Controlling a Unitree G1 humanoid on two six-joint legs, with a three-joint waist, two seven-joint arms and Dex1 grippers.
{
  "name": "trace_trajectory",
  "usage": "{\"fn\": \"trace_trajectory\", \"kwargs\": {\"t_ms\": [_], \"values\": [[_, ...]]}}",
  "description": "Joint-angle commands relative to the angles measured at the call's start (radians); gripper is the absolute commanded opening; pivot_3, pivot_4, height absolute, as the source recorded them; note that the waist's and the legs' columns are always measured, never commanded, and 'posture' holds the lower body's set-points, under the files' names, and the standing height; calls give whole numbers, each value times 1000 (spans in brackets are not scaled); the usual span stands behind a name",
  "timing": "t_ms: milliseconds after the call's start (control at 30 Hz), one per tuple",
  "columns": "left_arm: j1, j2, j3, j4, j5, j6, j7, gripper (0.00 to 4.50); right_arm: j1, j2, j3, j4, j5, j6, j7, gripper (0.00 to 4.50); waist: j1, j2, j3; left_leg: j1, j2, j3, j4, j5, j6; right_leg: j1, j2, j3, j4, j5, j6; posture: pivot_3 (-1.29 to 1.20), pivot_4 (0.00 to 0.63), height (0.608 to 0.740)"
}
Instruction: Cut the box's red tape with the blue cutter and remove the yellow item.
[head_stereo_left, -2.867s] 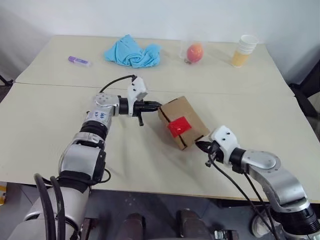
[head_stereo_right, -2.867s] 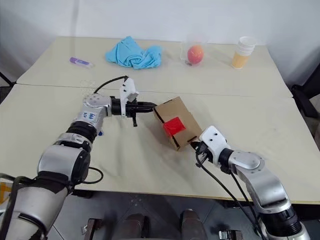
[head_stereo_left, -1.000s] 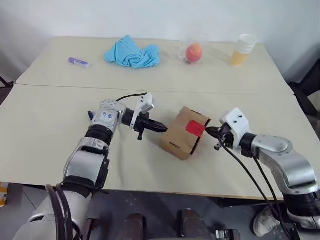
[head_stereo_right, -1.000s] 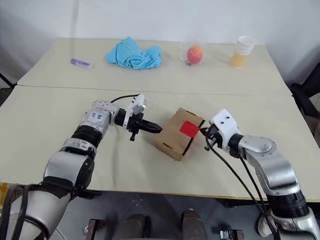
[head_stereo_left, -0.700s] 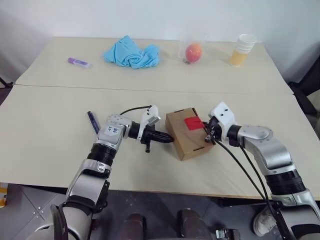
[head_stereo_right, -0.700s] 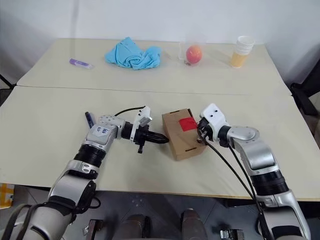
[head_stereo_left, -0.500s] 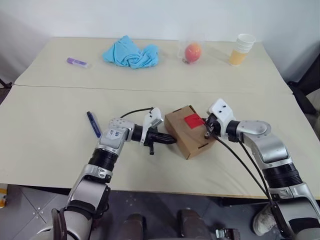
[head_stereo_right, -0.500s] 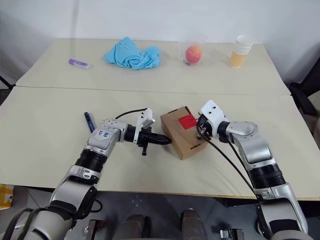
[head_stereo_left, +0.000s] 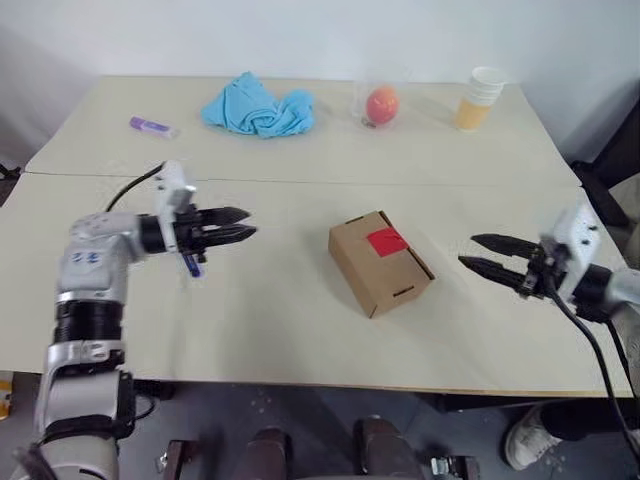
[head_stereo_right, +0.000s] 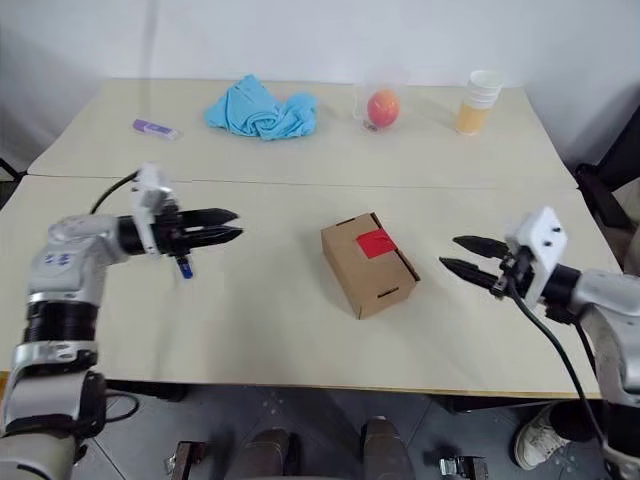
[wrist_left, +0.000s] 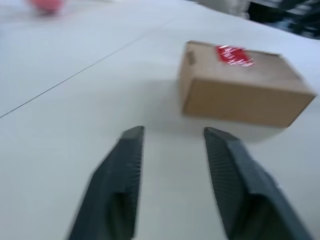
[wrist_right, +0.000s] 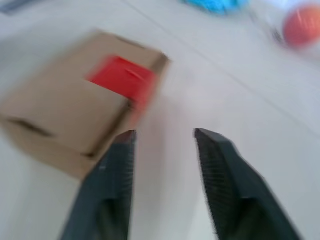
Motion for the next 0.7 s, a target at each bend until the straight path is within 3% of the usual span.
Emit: {"fn": "trace_trajectory", "kwargs": {"t_ms": [33, 133, 200, 367, 533, 700], "values": [[179, 94, 209, -1, -33, -80, 78, 3153, 51, 104, -79, -130, 45, -177, -25, 3494, -7, 0, 0, 0, 1, 0, -1, 0, 0, 0, 0, 0, -1, 0, 0, 0, 150, 740], [383, 138, 395, 34, -53, -131, 155, 4047, 36, 163, -17, -203, 186, -114, -29, 4477, -14, 0, 0, 2, 2, 0, -4, 0, -1, -1, -1, 1, -1, 1, -1, 0, 150, 740], [529, 132, 505, 34, -55, -162, 212, 4483, 13, 197, 55, -229, 203, -147, 3, 4500, -11, 1, 1, 3, 3, 0, -4, 0, -2, 0, -3, 0, -3, 1, -2, 0, 150, 740], [726, 78, 629, -53, -76, -203, 311, 4483, -4, 192, 125, -224, 184, -199, 60, 4500, 22, 0, 1, 17, 2, -5, -13, -1, 1, 18, -8, -5, -15, 2, -3, 0, 150, 740], [853, -27, 636, -334, -163, -106, 390, 4483, -8, 158, 129, -173, 191, -215, 114, 4500, 41, 0, 0, 16, -2, -10, -13, -2, 3, 23, -14, -6, -20, 3, -3, 0, 150, 740], [819, -120, 497, -601, -193, 24, 558, 4483, -25, 135, 129, -134, 203, -219, 147, 4500, 47, 1, 1, 17, -2, -13, -13, -2, 2, 27, -13, -9, -25, 3, -3, 0, 150, 740]]}}
